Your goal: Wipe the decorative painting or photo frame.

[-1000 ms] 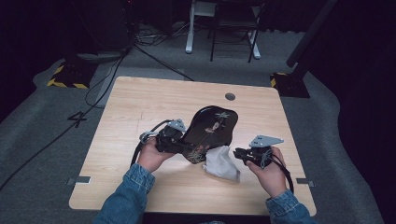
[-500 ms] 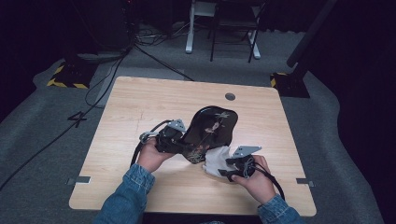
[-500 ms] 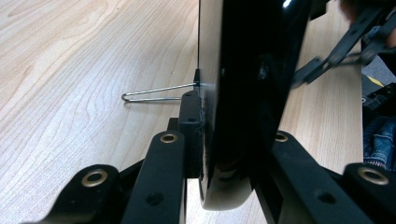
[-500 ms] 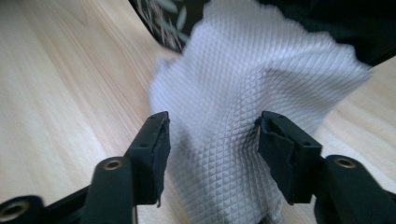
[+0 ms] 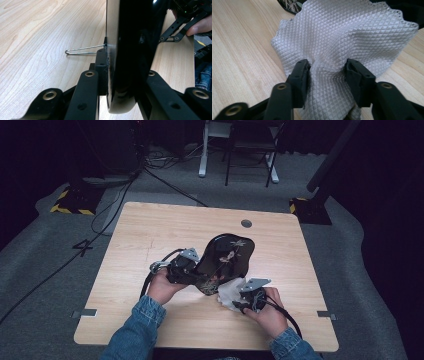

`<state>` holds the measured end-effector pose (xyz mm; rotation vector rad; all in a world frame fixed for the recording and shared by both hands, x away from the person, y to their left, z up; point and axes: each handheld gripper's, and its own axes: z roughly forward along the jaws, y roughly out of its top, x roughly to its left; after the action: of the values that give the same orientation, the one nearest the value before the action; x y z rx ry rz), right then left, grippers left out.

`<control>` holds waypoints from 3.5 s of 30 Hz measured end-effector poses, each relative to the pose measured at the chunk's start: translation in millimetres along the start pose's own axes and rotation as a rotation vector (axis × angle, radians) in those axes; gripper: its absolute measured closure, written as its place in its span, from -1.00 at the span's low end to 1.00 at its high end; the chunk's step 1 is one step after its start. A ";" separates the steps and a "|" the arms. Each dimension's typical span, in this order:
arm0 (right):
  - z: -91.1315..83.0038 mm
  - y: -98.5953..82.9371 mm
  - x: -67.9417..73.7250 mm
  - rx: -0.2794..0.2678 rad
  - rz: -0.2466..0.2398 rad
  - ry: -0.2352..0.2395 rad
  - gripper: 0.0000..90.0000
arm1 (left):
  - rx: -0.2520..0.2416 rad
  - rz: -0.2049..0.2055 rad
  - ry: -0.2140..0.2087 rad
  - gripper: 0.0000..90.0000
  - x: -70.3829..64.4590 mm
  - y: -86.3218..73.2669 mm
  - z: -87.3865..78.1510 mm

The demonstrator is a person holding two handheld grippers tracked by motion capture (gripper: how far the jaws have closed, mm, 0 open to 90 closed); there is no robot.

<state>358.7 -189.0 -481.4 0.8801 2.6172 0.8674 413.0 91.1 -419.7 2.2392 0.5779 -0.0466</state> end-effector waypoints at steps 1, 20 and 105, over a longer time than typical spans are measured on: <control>-0.5 -0.5 0.1 -0.003 -0.004 -0.004 0.35 | 0.000 0.000 -0.002 0.72 0.3 -0.1 -0.2; -40.4 -11.9 -13.2 -0.111 0.038 -0.055 0.79 | -0.020 -0.040 0.012 0.06 5.7 -5.8 -6.5; -45.7 48.1 -70.1 -0.332 0.088 0.016 -0.09 | -0.066 -0.147 0.173 0.23 -24.6 -24.2 -28.4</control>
<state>418.0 -222.3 -413.0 0.9015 2.3620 1.2899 376.5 115.8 -412.3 2.1464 0.8253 0.0908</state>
